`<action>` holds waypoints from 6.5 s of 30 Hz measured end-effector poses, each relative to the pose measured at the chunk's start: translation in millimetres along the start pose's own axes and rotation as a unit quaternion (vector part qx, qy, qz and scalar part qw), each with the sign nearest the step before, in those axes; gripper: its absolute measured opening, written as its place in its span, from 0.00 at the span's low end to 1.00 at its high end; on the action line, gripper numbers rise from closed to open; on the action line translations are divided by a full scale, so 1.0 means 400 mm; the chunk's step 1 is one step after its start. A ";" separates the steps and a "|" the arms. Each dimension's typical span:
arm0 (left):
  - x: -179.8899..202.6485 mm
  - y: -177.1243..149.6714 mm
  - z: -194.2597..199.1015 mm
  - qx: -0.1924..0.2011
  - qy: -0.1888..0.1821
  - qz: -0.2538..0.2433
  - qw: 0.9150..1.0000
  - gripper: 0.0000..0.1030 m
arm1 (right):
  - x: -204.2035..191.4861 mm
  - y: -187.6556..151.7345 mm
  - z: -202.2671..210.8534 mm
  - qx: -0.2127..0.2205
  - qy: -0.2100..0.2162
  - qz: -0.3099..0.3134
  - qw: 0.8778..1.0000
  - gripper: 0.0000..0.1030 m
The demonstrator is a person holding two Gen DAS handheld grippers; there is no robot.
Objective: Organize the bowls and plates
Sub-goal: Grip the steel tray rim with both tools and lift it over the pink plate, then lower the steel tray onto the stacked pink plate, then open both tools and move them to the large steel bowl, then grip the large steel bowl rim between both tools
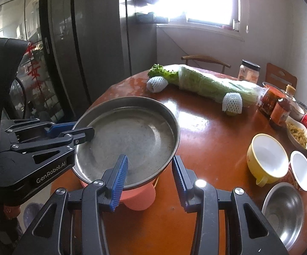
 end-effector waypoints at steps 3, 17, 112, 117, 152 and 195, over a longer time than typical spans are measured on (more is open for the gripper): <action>0.000 -0.013 -0.017 -0.005 -0.002 0.001 1.000 0.17 | -0.005 -0.014 -0.011 -0.007 -0.003 0.002 1.000 0.43; 0.004 -0.042 -0.078 -0.019 -0.002 0.001 1.000 0.17 | -0.003 -0.057 -0.054 -0.031 -0.006 0.003 1.000 0.43; 0.072 0.001 0.096 0.057 -0.007 0.006 0.998 0.62 | 0.061 -0.034 0.101 0.033 -0.002 -0.023 0.999 0.63; 0.114 0.016 0.114 0.067 -0.016 0.004 0.998 0.63 | 0.099 -0.035 0.139 0.047 -0.015 -0.031 0.998 0.64; 0.476 0.050 0.125 0.076 -0.063 -0.042 0.994 0.71 | 0.462 -0.154 0.318 0.078 -0.097 -0.096 0.988 0.73; 0.735 -0.030 -0.151 -0.039 -0.154 -0.067 0.985 0.45 | 0.703 -0.338 0.182 0.001 -0.120 -0.156 0.980 0.43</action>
Point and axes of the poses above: each gripper's, at about its wrist camera, not at the fingertips, and z roughly against the way its jaws point, x to its right, y to its top, the point moved 8 cm from there along -z, roughly the way its jaws point, and after that the axes turned 3 degrees about -z, right-handed, at the moved point
